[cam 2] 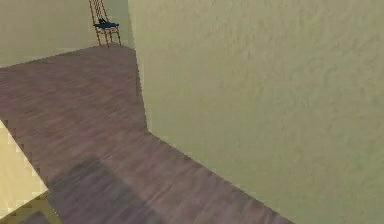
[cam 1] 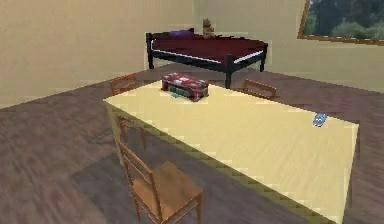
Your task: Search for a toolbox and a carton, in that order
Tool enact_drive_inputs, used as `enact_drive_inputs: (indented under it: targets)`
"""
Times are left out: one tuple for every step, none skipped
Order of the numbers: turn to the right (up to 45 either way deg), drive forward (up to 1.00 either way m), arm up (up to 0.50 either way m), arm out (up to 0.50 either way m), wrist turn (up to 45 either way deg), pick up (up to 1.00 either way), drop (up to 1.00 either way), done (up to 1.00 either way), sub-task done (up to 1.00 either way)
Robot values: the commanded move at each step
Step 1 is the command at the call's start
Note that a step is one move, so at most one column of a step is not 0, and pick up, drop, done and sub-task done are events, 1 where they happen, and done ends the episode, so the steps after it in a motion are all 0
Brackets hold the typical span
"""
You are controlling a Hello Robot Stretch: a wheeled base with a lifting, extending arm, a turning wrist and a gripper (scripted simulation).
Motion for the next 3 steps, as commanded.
enact_drive_inputs:
  targets:
    - [0.0, 0.0, 0.0, 0.0, 0.0, 0.0, 0.0, 0.0, 1.0]
    - [-45.0, 0.0, 0.0, 0.0, 0.0, 0.0, 0.0, 0.0, 0.0]
    - [-30.0, 0.0, 0.0, 0.0, 0.0, 0.0, 0.0, 0.0, 0.0]
